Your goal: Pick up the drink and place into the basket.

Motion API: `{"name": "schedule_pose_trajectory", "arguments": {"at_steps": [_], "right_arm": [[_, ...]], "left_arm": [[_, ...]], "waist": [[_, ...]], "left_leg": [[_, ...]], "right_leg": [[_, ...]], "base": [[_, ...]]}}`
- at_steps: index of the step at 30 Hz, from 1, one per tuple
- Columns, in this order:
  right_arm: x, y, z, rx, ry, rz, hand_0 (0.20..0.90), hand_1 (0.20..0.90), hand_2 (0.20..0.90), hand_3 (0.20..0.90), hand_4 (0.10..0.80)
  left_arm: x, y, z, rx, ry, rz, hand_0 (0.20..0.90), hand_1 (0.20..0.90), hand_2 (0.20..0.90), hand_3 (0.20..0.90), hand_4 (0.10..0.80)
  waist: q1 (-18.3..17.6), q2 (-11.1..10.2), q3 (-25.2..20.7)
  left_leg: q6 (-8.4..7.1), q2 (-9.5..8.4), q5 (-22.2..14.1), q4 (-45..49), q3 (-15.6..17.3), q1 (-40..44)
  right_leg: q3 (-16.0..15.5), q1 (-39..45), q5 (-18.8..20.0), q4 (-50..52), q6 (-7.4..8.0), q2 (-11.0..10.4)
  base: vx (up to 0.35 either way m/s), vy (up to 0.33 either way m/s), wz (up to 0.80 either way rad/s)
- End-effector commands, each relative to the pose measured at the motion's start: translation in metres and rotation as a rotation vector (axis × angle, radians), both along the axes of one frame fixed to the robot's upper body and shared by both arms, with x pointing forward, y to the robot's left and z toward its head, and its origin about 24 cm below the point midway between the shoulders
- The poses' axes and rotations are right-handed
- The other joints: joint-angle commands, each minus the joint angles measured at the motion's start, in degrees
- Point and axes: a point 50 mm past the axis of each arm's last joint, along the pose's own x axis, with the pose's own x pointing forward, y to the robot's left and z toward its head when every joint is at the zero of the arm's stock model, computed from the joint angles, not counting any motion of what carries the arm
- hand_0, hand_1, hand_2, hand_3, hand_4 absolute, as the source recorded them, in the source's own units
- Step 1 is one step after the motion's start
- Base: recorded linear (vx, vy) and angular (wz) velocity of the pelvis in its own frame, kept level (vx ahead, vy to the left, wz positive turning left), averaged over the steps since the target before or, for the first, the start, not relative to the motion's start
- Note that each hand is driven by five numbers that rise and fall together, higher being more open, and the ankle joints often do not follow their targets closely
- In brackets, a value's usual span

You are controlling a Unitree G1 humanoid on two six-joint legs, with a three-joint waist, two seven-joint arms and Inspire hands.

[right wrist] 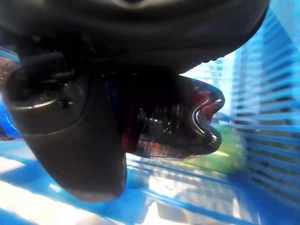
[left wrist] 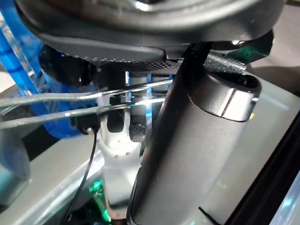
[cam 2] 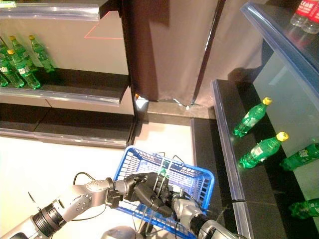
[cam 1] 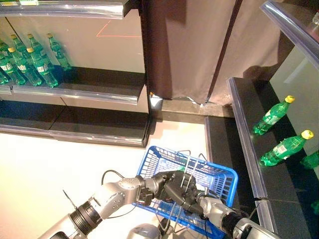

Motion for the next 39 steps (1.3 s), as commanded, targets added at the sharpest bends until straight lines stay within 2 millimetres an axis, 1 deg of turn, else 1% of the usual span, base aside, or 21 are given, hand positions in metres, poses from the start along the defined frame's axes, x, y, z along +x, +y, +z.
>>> {"name": "schedule_pose_trajectory", "arguments": {"at_steps": [1,4,7,9,11,12,13,14,15,17,18,19,21,25,26,27,30,31,33,36,39], "right_arm": [[0.035,0.027,0.025,0.008,-0.130,0.089,0.900,0.900,0.900,0.900,0.800],[0.039,0.031,0.028,0.033,-0.121,0.057,0.900,0.900,0.900,0.900,0.800],[0.042,0.030,0.031,0.082,-0.112,0.013,0.900,0.900,0.900,0.900,0.800],[0.046,0.028,0.035,0.156,-0.120,-0.041,0.900,0.900,0.900,0.900,0.800],[0.048,0.028,0.041,0.224,-0.130,-0.086,0.900,0.900,0.900,0.900,0.800],[0.051,0.029,0.051,0.295,-0.151,-0.120,0.900,0.900,0.900,0.900,0.800],[0.052,0.029,0.055,0.336,-0.168,-0.140,0.900,0.900,0.900,0.900,0.800],[0.052,0.027,0.063,0.402,-0.201,-0.171,0.900,0.900,0.900,0.900,0.800],[0.052,0.027,0.065,0.413,-0.208,-0.171,0.900,0.900,0.900,0.900,0.800],[0.049,0.018,0.077,0.498,-0.247,-0.190,0.900,0.900,0.900,0.900,0.800],[0.047,0.007,0.083,0.557,-0.280,-0.214,0.900,0.900,0.900,0.900,0.800],[0.045,0.003,0.086,0.573,-0.288,-0.216,0.900,0.900,0.900,0.900,0.800],[0.039,-0.015,0.095,0.646,-0.306,-0.220,0.900,0.900,0.900,0.900,0.800],[0.025,-0.032,0.110,0.802,-0.294,-0.226,0.900,0.900,0.900,0.900,0.800],[0.024,-0.033,0.111,0.811,-0.290,-0.225,0.900,0.900,0.900,0.900,0.800],[0.021,-0.037,0.114,0.850,-0.278,-0.240,0.900,0.900,0.900,0.900,0.800],[0.014,-0.041,0.116,0.963,-0.260,-0.277,0.900,0.900,0.900,0.900,0.800],[0.011,-0.041,0.116,1.026,-0.241,-0.303,0.900,0.900,0.900,0.900,0.800],[0.006,-0.041,0.114,1.087,-0.215,-0.325,0.900,0.900,0.900,0.900,0.800],[-0.001,-0.040,0.106,1.167,-0.177,-0.391,0.900,0.900,0.900,0.900,0.800],[-0.009,-0.046,0.094,1.220,-0.121,-0.478,0.900,0.900,0.900,0.900,0.800]], "left_arm": [[-0.025,-0.086,0.128,-0.799,-0.243,-0.351,0.300,0.300,0.300,0.200,0.100],[-0.021,-0.086,0.126,-0.774,-0.281,-0.292,0.300,0.300,0.300,0.200,0.100],[-0.011,-0.079,0.125,-0.730,-0.352,-0.197,0.300,0.300,0.300,0.200,0.100],[0.000,-0.069,0.125,-0.687,-0.403,-0.125,0.300,0.300,0.300,0.200,0.100],[0.008,-0.060,0.126,-0.664,-0.412,-0.067,0.300,0.300,0.300,0.200,0.100],[0.016,-0.050,0.125,-0.654,-0.400,-0.011,0.300,0.300,0.300,0.200,0.100],[0.019,-0.045,0.124,-0.655,-0.384,0.013,0.300,0.300,0.300,0.200,0.100],[0.025,-0.037,0.123,-0.666,-0.337,0.058,0.300,0.300,0.300,0.200,0.100],[0.026,-0.036,0.123,-0.668,-0.330,0.069,0.300,0.300,0.300,0.200,0.100],[0.035,-0.020,0.117,-0.664,-0.309,0.163,0.300,0.300,0.300,0.200,0.100],[0.039,-0.008,0.113,-0.668,-0.293,0.224,0.300,0.300,0.300,0.200,0.100],[0.039,-0.004,0.110,-0.665,-0.293,0.246,0.300,0.300,0.300,0.200,0.100],[0.042,0.015,0.103,-0.650,-0.301,0.331,0.300,0.300,0.300,0.200,0.100],[0.048,0.046,0.088,-0.622,-0.286,0.517,0.300,0.300,0.300,0.200,0.100],[0.048,0.049,0.086,-0.620,-0.286,0.532,0.300,0.300,0.300,0.200,0.100],[0.050,0.058,0.081,-0.606,-0.283,0.580,0.300,0.300,0.300,0.200,0.100],[0.056,0.079,0.064,-0.569,-0.283,0.734,0.300,0.300,0.300,0.200,0.100],[0.059,0.091,0.056,-0.549,-0.291,0.836,0.300,0.300,0.300,0.200,0.100],[0.063,0.105,0.046,-0.539,-0.286,0.943,0.300,0.300,0.300,0.200,0.100],[0.062,0.125,0.027,-0.521,-0.267,1.094,0.300,0.300,0.300,0.200,0.100],[0.059,0.145,0.012,-0.506,-0.258,1.211,0.300,0.300,0.300,0.200,0.100]], "waist": [[1.18,0.87,-13.09],[1.35,0.73,-13.40],[1.23,0.64,-13.64],[1.00,0.57,-13.64],[0.59,0.55,-13.53],[0.00,0.59,-13.31],[-0.31,0.61,-13.21],[-0.92,0.69,-12.99],[-1.03,0.71,-12.92],[-2.25,0.69,-12.43],[-3.04,0.64,-12.06],[-3.34,0.61,-11.86],[-4.45,0.57,-11.32],[-6.34,0.38,-10.63],[-6.50,0.39,-10.59],[-7.05,0.35,-10.46],[-8.85,0.26,-10.04],[-9.88,0.23,-9.86],[-11.17,0.19,-9.69],[-13.13,0.30,-9.62],[-14.81,0.57,-9.49]], "left_leg": [[-2.87,3.77,-13.87,5.93,7.32,3.25],[-2.93,3.83,-14.02,5.85,7.46,3.61],[-2.86,3.87,-13.99,5.54,7.52,3.94],[-2.85,3.96,-13.88,5.23,7.49,4.23],[-2.90,4.04,-13.79,4.98,7.55,4.44],[-2.86,4.13,-13.73,4.77,7.72,4.58],[-2.83,4.14,-13.75,4.72,7.75,4.64],[-2.79,4.23,-13.73,4.62,7.98,4.74],[-2.77,4.24,-13.74,4.61,8.04,4.78],[-2.61,4.31,-13.95,4.71,8.58,4.81],[-2.61,4.38,-14.08,4.80,9.03,4.73],[-2.61,4.41,-14.08,4.84,9.27,4.67],[-2.56,4.56,-14.16,4.79,10.07,4.62],[-2.61,4.76,-14.11,4.45,11.39,4.81],[-2.64,4.80,-14.10,4.41,11.56,4.84],[-2.74,4.90,-14.06,4.35,12.06,4.85],[-2.92,5.07,-14.02,4.08,13.29,5.02],[-3.04,5.18,-14.03,4.03,13.93,5.04],[-3.08,5.26,-14.11,4.09,14.63,5.02],[-3.18,5.53,-14.16,4.06,15.84,4.91],[-3.34,5.88,-14.01,3.63,16.72,4.90]], "right_leg": [[-0.01,-8.54,4.73,1.47,-1.76,0.35],[0.08,-8.30,4.74,1.33,-1.71,0.23],[0.42,-8.27,4.68,1.38,-1.68,0.27],[0.78,-8.24,4.76,1.28,-1.70,0.40],[1.07,-8.38,4.82,1.32,-1.70,0.46],[1.46,-8.56,4.89,1.29,-1.76,0.54],[1.68,-8.65,4.94,1.24,-1.79,0.59],[2.07,-8.78,5.03,1.16,-1.79,0.65],[2.15,-8.81,5.05,1.17,-1.78,0.65],[2.91,-9.31,5.13,1.21,-1.72,0.70],[3.50,-9.53,5.19,1.04,-1.61,0.78],[3.75,-9.61,5.24,0.92,-1.58,0.85],[4.69,-9.82,5.46,0.30,-1.54,1.22],[6.65,-10.21,5.85,-0.70,-1.52,2.22],[6.82,-10.24,5.88,-0.76,-1.52,2.32],[7.27,-10.36,5.96,-0.89,-1.55,2.60],[8.73,-10.68,6.09,-1.27,-1.72,3.49],[9.62,-10.88,6.15,-1.47,-1.78,3.91],[10.73,-11.15,6.21,-1.69,-1.85,4.42],[12.68,-11.54,6.35,-2.14,-2.01,5.18],[14.27,-11.86,6.54,-2.57,-2.23,5.85]], "base": [[0.028,0.050,0.10],[0.022,0.054,0.03],[0.001,0.042,-0.01],[-0.014,0.026,-0.03],[-0.030,0.026,-0.07],[-0.047,0.027,-0.11],[-0.057,0.027,-0.10],[-0.035,0.016,-0.08],[-0.048,0.005,-0.07],[-0.069,-0.010,-0.09],[-0.078,-0.013,-0.10],[-0.091,-0.018,-0.12],[-0.076,-0.022,-0.12],[-0.049,-0.042,-0.31],[-0.032,-0.047,-0.18],[-0.033,-0.050,-0.21],[-0.047,-0.076,-0.24],[-0.062,-0.096,-0.26],[-0.060,-0.089,-0.45],[-0.060,-0.080,-0.30],[-0.069,-0.068,-0.46]]}}
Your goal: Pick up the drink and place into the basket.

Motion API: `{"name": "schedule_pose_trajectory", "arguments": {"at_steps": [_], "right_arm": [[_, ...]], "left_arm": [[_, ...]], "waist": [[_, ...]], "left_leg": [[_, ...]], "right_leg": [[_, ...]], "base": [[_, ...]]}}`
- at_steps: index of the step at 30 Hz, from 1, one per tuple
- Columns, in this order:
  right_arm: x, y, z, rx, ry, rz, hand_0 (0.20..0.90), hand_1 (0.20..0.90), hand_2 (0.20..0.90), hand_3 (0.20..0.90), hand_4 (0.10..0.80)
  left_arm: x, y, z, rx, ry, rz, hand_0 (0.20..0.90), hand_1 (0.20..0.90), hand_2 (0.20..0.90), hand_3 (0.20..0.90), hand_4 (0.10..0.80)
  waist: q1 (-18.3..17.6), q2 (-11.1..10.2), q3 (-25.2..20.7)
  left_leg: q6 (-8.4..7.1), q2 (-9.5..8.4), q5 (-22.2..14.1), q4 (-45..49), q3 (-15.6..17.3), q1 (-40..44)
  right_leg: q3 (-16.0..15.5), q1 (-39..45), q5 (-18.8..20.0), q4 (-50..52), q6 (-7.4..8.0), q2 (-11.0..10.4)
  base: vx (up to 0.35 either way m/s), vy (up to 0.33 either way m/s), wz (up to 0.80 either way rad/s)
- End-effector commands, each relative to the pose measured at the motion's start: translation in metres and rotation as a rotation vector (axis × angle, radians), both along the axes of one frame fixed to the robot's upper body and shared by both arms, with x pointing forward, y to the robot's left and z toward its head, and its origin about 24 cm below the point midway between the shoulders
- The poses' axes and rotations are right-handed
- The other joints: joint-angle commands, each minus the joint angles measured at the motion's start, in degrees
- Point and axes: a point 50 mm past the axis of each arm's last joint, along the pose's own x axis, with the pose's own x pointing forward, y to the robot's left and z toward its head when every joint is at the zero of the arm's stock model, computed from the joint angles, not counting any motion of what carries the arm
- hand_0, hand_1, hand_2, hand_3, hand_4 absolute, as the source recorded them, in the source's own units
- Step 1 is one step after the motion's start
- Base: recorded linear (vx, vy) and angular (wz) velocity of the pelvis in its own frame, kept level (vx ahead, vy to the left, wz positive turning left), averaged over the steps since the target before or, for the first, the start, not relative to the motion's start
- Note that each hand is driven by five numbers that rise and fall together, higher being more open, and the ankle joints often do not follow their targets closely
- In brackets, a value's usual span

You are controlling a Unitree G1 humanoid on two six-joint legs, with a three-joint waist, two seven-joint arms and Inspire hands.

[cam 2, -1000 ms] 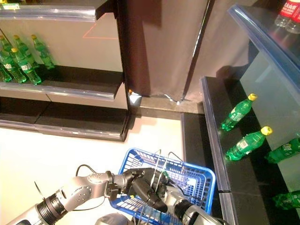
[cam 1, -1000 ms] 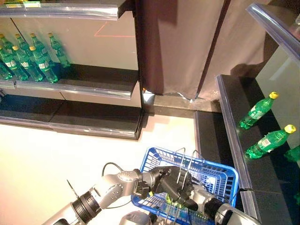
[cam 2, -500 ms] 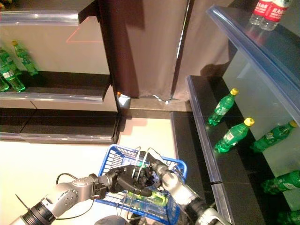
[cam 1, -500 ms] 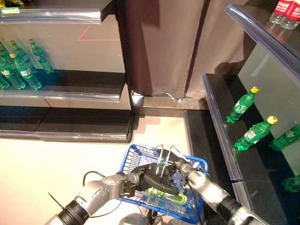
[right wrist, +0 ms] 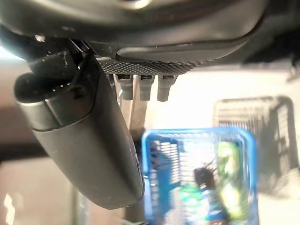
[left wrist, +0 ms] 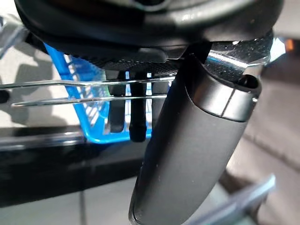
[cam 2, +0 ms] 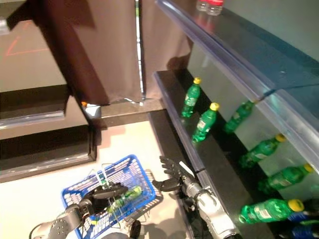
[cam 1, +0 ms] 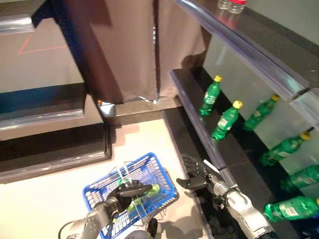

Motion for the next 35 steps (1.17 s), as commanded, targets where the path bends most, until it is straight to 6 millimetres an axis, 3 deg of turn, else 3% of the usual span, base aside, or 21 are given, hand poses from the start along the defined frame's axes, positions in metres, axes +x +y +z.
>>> {"name": "schedule_pose_trajectory", "arguments": {"at_steps": [1,8,16,23,32,35], "right_arm": [[0.005,-0.005,0.012,0.123,-0.086,0.011,0.900,0.900,0.900,0.900,0.800],[-0.014,-0.012,-0.023,0.117,0.080,-0.007,0.900,0.900,0.900,0.900,0.800],[-0.035,-0.037,-0.063,0.087,0.286,-0.197,0.900,0.900,0.900,0.900,0.800],[-0.081,-0.070,-0.108,0.008,0.571,-0.386,0.900,0.900,0.900,0.900,0.800],[-0.129,-0.092,-0.127,0.062,0.833,-0.604,0.900,0.900,0.900,0.900,0.800],[-0.138,-0.100,-0.128,-0.006,0.867,-0.606,0.900,0.900,0.900,0.900,0.800]], "left_arm": [[0.094,-0.002,0.117,-0.137,-0.797,0.141,0.300,0.300,0.300,0.200,0.100],[0.074,0.017,0.087,-0.160,-0.724,0.321,0.300,0.300,0.300,0.200,0.100],[0.045,0.035,0.047,-0.159,-0.600,0.473,0.300,0.300,0.300,0.200,0.100],[0.032,0.041,0.029,-0.199,-0.568,0.562,0.300,0.300,0.300,0.200,0.100],[0.018,0.052,0.017,-0.211,-0.529,0.630,0.300,0.300,0.300,0.200,0.100],[0.015,0.055,0.015,-0.217,-0.512,0.656,0.300,0.300,0.300,0.200,0.100]], "waist": [[-2.18,3.17,-8.41],[-3.30,3.12,-8.29],[-3.37,3.02,-8.64],[-2.40,3.71,-9.40],[-1.97,5.07,-10.60],[-1.75,5.43,-10.94]], "left_leg": [[-2.30,0.58,-12.65,3.48,4.20,5.35],[-2.35,0.92,-12.77,3.26,4.32,5.39],[-2.55,1.26,-13.00,3.56,4.70,5.09],[-2.77,1.46,-13.32,4.08,4.95,4.84],[-2.81,1.35,-13.39,3.52,4.10,5.17],[-2.82,1.30,-13.44,3.40,3.74,5.23]], "right_leg": [[0.53,-6.34,5.45,-1.29,0.09,3.46],[2.61,-6.15,5.40,-1.74,-0.77,4.49],[3.81,-5.97,4.91,-1.84,-1.91,5.91],[3.75,-5.74,4.47,-1.84,-2.68,6.41],[4.13,-5.38,3.74,-1.55,-3.36,7.10],[4.11,-5.30,3.47,-1.43,-3.50,7.28]], "base": [[-0.059,-0.061,-0.31],[-0.034,-0.047,-0.26],[-0.021,-0.033,-0.24],[0.013,-0.008,-0.15],[0.009,-0.002,-0.04],[0.000,0.000,0.00]]}}
